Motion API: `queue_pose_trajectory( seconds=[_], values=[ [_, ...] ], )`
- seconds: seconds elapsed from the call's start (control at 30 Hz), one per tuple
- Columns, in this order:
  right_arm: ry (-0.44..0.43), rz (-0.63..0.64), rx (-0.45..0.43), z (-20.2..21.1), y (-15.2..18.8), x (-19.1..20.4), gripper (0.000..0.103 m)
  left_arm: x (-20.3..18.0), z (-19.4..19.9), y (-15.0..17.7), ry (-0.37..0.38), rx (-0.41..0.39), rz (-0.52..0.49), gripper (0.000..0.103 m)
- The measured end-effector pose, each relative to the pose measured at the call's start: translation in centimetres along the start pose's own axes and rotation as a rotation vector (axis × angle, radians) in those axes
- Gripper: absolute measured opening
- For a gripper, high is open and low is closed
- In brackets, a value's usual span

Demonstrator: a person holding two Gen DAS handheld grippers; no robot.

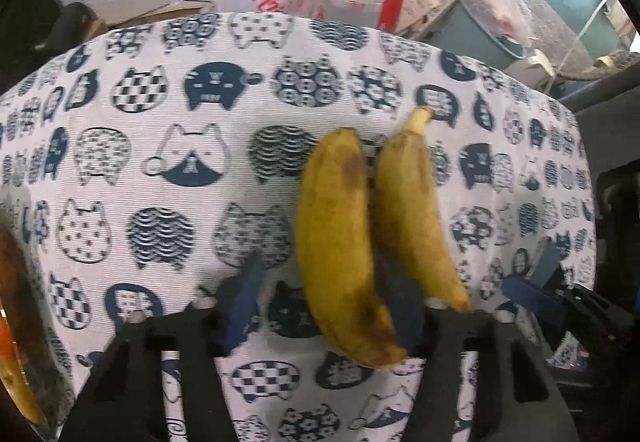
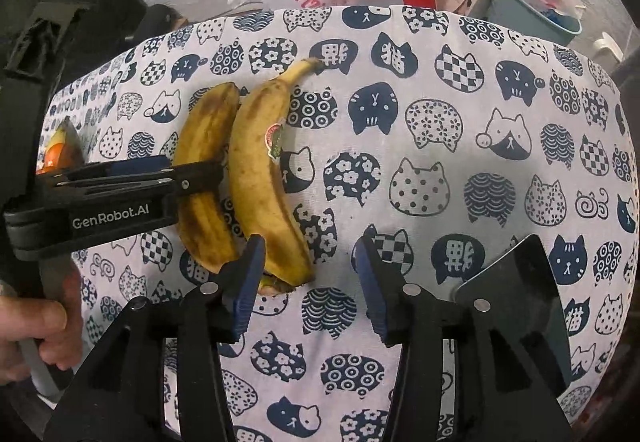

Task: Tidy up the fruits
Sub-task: 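Lift the bananas with the right tool while the left tool holds one banana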

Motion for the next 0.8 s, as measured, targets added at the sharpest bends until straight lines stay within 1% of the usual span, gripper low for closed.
queue_pose_trajectory(
  seconds=[0.03, 0.1, 0.17, 0.3, 0.43, 0.57, 0.63, 0.7, 0.73, 0.77, 0.8],
  values=[
    [0.002, 0.0, 0.001, 0.0, 0.0, 0.0, 0.047, -0.4, 0.0, 0.0, 0.012, -0.003, -0.009, 0.04],
    [0.01, 0.003, 0.003, -0.2, 0.1, 0.0, 0.048, -0.9, 0.2, 0.0, -0.007, -0.005, -0.043, 0.039],
    [0.014, 0.007, 0.003, -0.3, 0.2, 0.1, 0.048, -1.1, 0.2, 0.1, -0.007, 0.001, -0.053, 0.037],
    [0.015, 0.017, -0.003, -0.5, 0.0, 0.6, 0.048, -0.2, 0.8, 0.9, -0.011, 0.018, -0.06, 0.035],
    [0.014, 0.029, -0.004, -0.9, -0.2, 1.3, 0.048, 1.6, 2.0, 1.5, -0.053, 0.014, -0.087, 0.035],
    [0.012, 0.048, -0.005, -1.5, -0.6, 2.4, 0.048, 3.5, 3.0, 2.1, -0.083, 0.01, -0.091, 0.035],
    [0.019, 0.067, -0.005, -1.9, -0.8, 3.0, 0.054, 4.3, 3.1, 2.3, -0.082, 0.007, -0.084, 0.035],
    [0.031, 0.084, -0.01, -2.5, -1.1, 3.5, 0.057, 4.5, 3.0, 2.1, -0.066, 0.002, -0.074, 0.035],
    [0.036, 0.089, -0.012, -2.7, -1.3, 3.7, 0.057, 4.6, 3.0, 2.3, -0.057, -0.003, -0.069, 0.036],
    [0.04, 0.092, -0.015, -3.0, -1.5, 3.9, 0.057, 5.0, 3.1, 2.7, -0.056, -0.004, -0.066, 0.046],
    [0.044, 0.094, -0.018, -3.3, -1.7, 4.1, 0.057, 5.1, 3.0, 2.8, -0.061, -0.001, -0.063, 0.053]
  ],
)
Point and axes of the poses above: each gripper's, at about its wrist camera, not at the fingertips, and z roughly against the way its jaws point, x to its left, y to its underside, the point moved 7 cm from there along -z, roughly the way its jaws point, and after that the axes turned 9 degrees about -z, right-handed, at the moved point
